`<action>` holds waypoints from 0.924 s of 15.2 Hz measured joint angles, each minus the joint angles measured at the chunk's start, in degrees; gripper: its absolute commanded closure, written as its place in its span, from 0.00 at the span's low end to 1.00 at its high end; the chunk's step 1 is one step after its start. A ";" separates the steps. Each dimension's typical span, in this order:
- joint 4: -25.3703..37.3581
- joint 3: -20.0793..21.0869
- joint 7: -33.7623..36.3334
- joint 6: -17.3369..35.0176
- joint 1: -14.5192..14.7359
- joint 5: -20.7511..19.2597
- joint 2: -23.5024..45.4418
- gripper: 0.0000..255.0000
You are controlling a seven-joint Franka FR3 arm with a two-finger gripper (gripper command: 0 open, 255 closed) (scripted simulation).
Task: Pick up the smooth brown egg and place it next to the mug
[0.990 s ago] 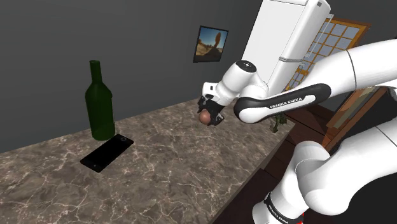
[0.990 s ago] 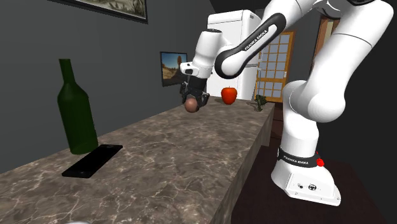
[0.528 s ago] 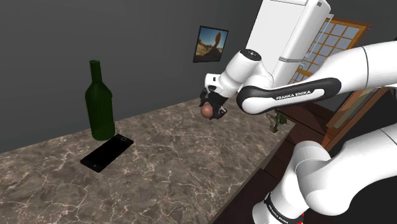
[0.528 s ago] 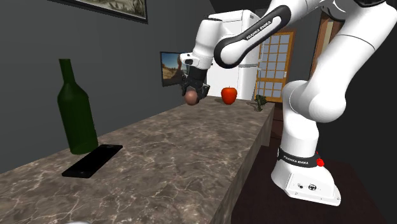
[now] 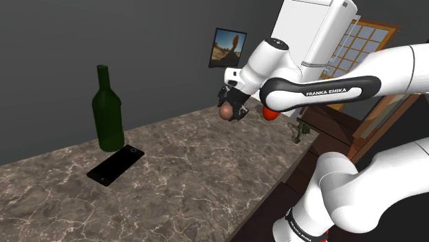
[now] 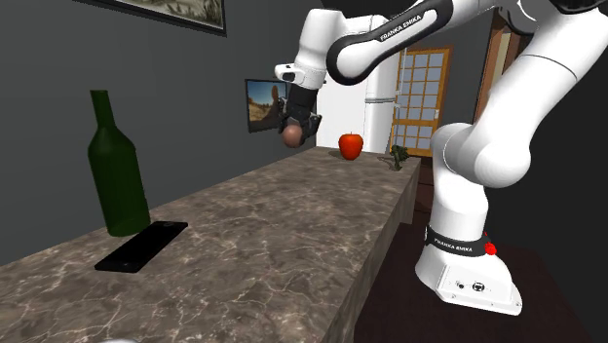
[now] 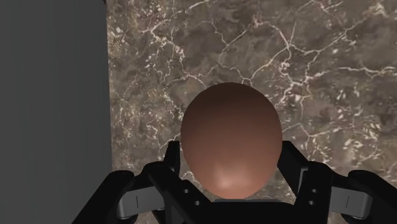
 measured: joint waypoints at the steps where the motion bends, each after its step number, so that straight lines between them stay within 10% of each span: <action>1: 0.75 0.07 -0.23 -0.74 0.17 0.29 -0.01 1.00; 14: 4.36 14.34 15.54 -6.05 6.16 4.31 3.10 1.00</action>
